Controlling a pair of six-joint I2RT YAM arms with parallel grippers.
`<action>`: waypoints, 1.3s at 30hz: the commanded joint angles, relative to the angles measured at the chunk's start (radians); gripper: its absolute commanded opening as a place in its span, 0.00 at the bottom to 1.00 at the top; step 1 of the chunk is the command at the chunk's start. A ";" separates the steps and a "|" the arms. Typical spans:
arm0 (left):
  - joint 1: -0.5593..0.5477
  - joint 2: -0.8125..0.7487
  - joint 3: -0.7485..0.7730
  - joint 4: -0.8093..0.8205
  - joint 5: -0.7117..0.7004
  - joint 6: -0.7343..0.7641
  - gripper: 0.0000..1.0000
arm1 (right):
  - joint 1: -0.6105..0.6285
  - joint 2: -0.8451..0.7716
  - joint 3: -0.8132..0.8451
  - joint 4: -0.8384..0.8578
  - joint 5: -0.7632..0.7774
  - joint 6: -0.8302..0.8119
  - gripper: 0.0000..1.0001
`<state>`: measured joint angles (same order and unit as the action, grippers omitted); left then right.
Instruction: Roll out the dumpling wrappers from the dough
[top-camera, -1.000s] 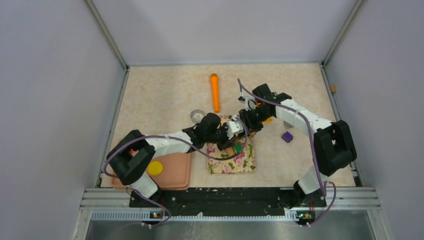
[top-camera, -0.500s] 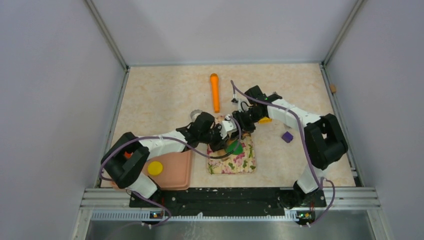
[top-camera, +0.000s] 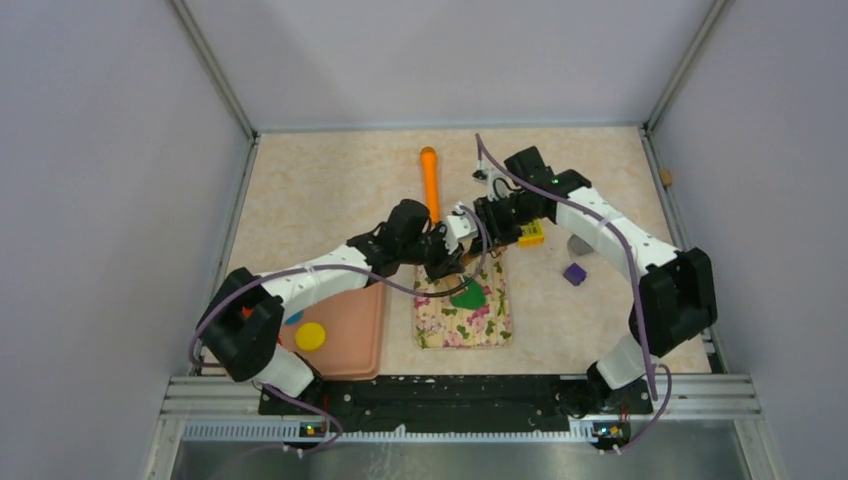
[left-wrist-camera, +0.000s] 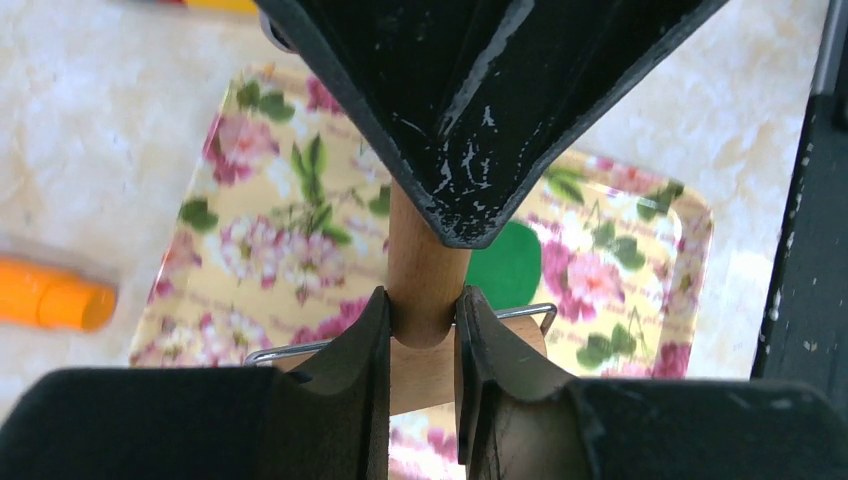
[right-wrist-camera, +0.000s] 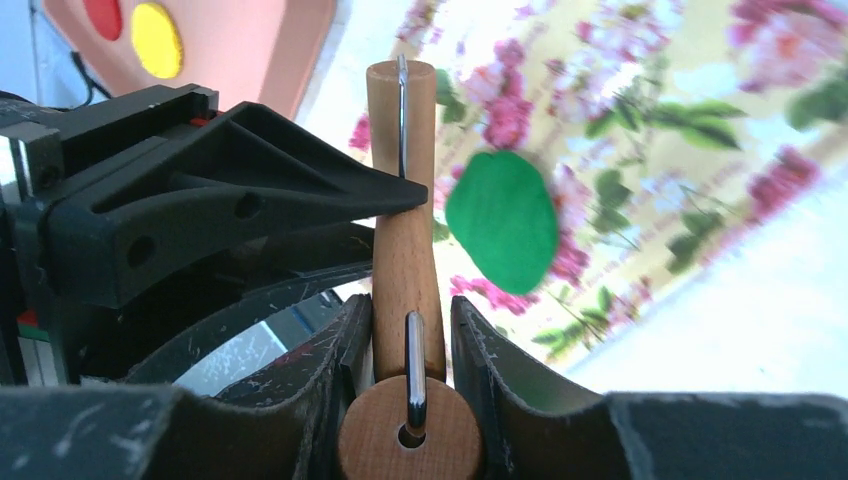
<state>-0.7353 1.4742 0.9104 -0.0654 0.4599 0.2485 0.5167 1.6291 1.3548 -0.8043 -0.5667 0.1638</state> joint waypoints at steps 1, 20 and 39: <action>-0.012 0.096 0.091 0.115 0.045 -0.090 0.00 | -0.075 -0.072 -0.057 -0.041 0.107 -0.072 0.00; -0.016 0.337 0.105 0.250 0.068 -0.169 0.00 | -0.126 -0.028 -0.213 -0.029 0.382 -0.075 0.00; -0.029 0.503 0.350 0.219 0.100 -0.182 0.00 | -0.217 -0.079 -0.153 -0.058 0.421 -0.158 0.00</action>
<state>-0.7853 1.9617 1.1793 0.2138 0.6434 0.1253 0.2970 1.5734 1.1919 -0.8238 -0.3771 0.1246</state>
